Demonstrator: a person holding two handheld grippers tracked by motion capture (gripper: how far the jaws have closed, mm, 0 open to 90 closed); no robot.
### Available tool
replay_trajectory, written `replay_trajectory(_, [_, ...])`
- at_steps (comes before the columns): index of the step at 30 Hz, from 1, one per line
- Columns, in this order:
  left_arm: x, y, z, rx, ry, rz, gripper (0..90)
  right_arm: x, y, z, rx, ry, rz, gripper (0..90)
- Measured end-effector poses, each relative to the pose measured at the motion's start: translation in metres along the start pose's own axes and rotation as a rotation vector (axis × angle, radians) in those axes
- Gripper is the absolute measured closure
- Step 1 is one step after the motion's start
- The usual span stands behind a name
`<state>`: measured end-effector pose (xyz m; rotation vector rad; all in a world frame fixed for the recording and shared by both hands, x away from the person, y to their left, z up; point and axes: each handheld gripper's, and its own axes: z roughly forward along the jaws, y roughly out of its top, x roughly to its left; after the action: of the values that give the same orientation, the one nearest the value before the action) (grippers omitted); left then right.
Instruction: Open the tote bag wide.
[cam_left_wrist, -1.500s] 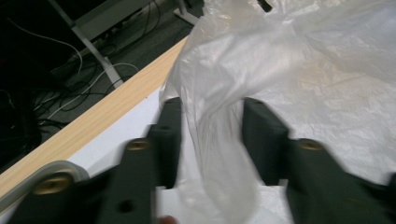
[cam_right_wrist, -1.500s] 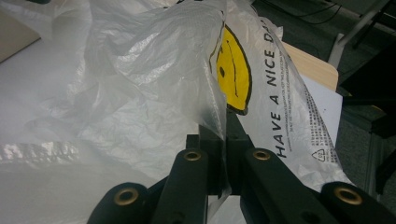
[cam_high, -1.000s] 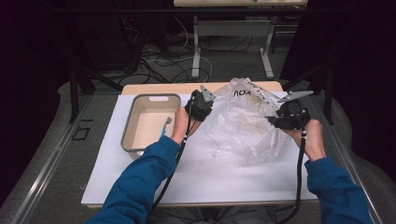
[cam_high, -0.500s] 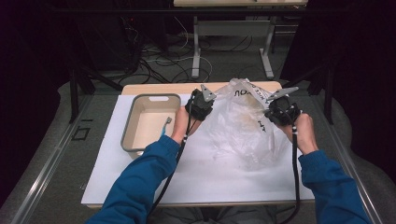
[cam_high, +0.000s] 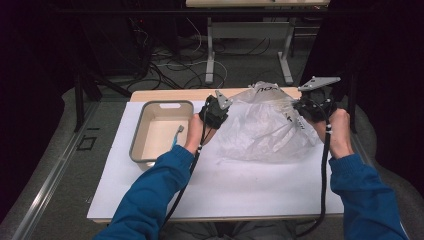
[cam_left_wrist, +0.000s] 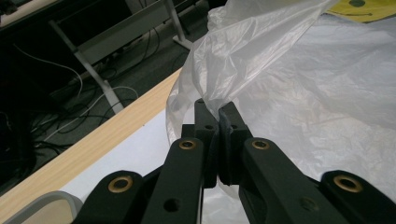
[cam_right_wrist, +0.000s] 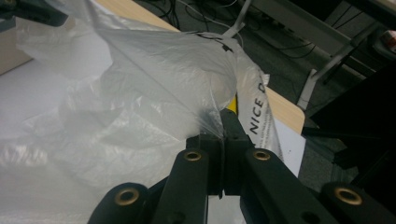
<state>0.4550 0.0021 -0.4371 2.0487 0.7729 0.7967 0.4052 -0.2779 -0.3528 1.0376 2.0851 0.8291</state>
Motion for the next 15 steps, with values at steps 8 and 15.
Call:
replay_trajectory(8, [-0.006,0.007,-0.008,-0.043,0.037,0.036,89.4,-0.009,0.006,-0.005,-0.027,-0.035,0.026,90.0])
replay_trajectory(15, [-0.006,0.002,-0.003,-0.015,0.026,0.039,67.7,-0.009,-0.006,0.009,0.005,0.008,0.046,90.0])
